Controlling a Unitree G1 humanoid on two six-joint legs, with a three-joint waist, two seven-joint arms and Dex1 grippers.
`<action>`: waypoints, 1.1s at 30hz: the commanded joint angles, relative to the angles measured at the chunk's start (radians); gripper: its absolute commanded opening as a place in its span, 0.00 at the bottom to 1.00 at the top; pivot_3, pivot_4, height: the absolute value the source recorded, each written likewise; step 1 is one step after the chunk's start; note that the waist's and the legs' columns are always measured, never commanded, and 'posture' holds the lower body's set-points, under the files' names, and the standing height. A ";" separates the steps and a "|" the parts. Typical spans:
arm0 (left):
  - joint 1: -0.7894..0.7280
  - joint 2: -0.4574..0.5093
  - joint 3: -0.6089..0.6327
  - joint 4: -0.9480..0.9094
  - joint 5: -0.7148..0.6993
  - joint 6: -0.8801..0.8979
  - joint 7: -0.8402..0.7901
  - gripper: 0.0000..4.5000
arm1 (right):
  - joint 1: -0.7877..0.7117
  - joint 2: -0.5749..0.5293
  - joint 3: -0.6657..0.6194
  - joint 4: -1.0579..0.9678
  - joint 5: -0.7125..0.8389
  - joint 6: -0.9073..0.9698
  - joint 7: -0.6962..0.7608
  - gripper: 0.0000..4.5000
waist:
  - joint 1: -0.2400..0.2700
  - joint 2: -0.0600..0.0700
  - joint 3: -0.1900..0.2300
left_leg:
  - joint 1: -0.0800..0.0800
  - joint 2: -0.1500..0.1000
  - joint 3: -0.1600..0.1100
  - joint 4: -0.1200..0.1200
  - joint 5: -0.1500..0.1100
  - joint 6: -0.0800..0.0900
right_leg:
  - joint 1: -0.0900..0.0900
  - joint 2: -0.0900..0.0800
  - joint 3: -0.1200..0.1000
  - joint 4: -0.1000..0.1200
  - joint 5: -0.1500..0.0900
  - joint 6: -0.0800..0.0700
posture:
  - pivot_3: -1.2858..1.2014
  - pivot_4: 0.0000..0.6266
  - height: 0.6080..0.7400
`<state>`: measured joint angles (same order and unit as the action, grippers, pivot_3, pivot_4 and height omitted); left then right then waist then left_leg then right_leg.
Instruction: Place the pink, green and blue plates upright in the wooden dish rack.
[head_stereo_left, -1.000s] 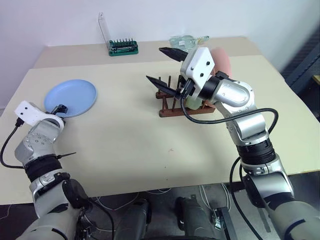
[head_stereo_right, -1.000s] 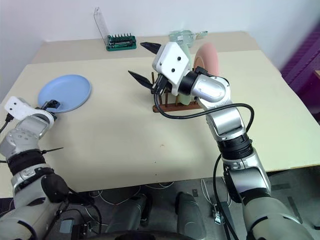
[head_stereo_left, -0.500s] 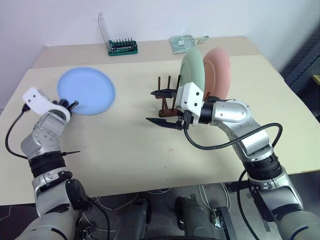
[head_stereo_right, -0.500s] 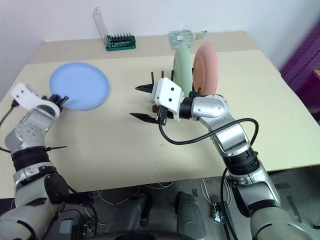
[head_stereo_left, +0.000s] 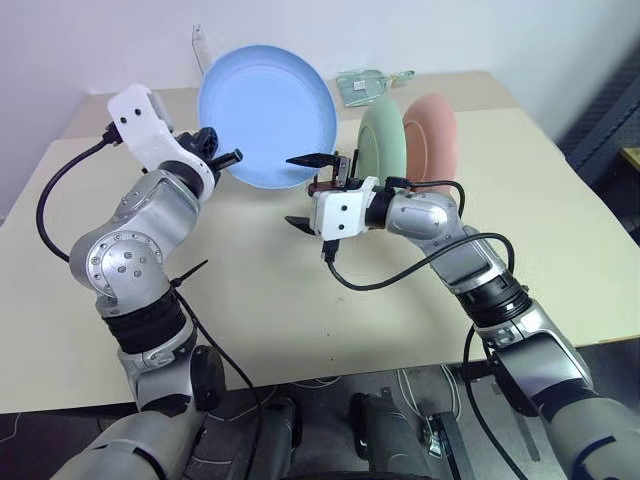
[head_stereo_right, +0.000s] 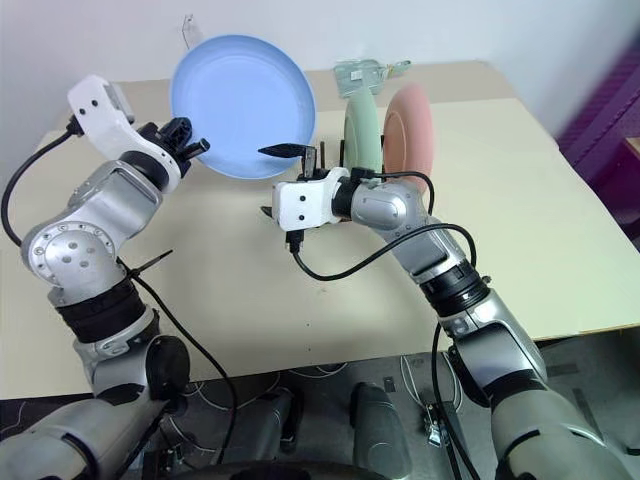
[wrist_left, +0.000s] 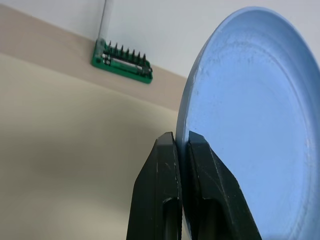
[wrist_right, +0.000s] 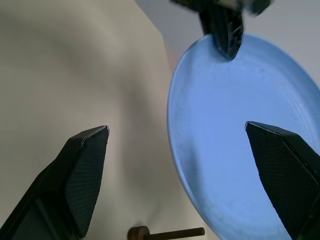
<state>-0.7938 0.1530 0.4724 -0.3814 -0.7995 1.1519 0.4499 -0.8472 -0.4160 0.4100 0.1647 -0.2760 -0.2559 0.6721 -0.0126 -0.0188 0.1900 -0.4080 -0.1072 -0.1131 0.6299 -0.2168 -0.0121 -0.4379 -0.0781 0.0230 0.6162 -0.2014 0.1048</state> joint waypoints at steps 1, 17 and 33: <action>-0.046 -0.004 0.036 -0.076 -0.053 0.058 0.051 0.00 | -0.048 0.018 -0.008 0.039 -0.070 -0.053 -0.074 0.99 | 0.000 0.000 0.000 | 0.000 0.000 0.000 0.000 0.000 0.000 | 0.000 0.000 0.000 0.000 0.000 0.000 | 0.52 0.24 1.00; -0.057 -0.047 0.090 -0.099 -0.152 0.027 0.105 0.15 | -0.093 0.031 -0.004 0.152 -0.231 -0.166 -0.225 0.00 | 0.001 0.000 0.000 | 0.000 0.000 0.000 0.000 0.001 -0.001 | 0.000 0.001 0.000 0.000 0.000 0.000 | 0.52 0.24 1.00; 0.302 0.446 -0.105 0.130 0.394 -0.603 -0.357 0.67 | -0.051 0.201 -0.314 -0.153 0.535 0.352 -0.118 0.00 | -0.005 0.001 -0.001 | 0.001 0.001 0.000 -0.004 0.001 -0.001 | -0.001 0.002 0.002 0.000 0.000 -0.001 | 0.52 0.24 1.00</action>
<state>-0.5584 0.6133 0.4421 -0.2542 -0.4265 0.6088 0.2156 -0.8723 -0.2382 0.2159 0.1390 0.0158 -0.0954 0.5646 -0.0174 -0.0176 0.1893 -0.4063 -0.1062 -0.1125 0.6263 -0.2163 -0.0126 -0.4378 -0.0768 0.0254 0.6158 -0.2009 0.1032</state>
